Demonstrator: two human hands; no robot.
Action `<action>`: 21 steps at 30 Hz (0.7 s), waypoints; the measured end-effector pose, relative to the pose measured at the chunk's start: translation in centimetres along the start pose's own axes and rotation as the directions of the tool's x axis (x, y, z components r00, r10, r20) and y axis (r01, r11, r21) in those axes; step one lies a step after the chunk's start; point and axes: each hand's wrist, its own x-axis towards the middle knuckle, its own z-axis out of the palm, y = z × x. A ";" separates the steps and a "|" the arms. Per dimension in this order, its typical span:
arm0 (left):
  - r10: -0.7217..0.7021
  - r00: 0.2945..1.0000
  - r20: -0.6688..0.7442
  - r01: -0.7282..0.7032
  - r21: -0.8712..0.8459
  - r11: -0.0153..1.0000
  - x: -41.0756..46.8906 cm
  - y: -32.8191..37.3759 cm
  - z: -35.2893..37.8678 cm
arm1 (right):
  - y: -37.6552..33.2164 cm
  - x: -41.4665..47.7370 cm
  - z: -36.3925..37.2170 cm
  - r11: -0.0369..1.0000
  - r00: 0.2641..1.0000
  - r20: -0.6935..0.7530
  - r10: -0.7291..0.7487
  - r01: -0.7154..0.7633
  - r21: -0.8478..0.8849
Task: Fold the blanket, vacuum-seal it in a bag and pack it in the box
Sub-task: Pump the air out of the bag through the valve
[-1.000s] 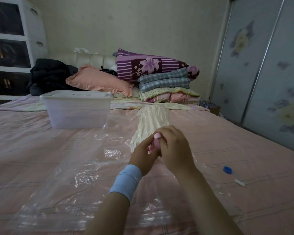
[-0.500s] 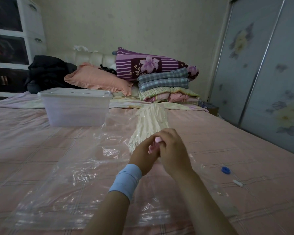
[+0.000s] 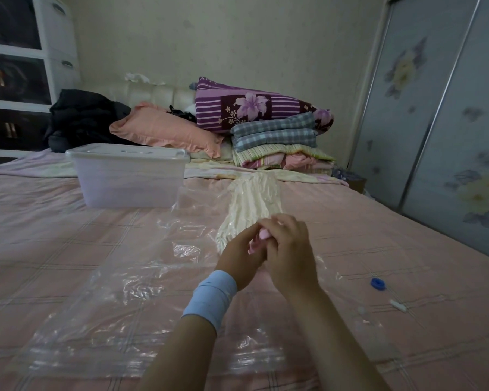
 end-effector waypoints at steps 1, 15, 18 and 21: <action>0.003 1.000 0.003 -0.003 0.008 1.000 -0.2 0.2 0.1 | 0.3 -0.1 0.1 1.000 0.999 0.030 0.019 -0.019 0.008; 0.011 0.999 0.031 -0.013 0.049 0.999 0.4 0.8 -1.1 | -1.7 3.3 -3.4 0.974 0.936 -0.277 -0.218 0.228 0.006; -0.005 0.992 0.129 -0.010 0.117 0.993 0.8 2.0 -2.9 | 0.1 1.6 -1.1 0.996 0.988 0.150 -0.034 0.021 0.083; -0.082 0.993 0.088 0.071 0.114 0.991 1.3 3.0 -4.7 | 0.0 1.2 -0.7 0.966 0.948 0.317 0.029 -0.108 0.235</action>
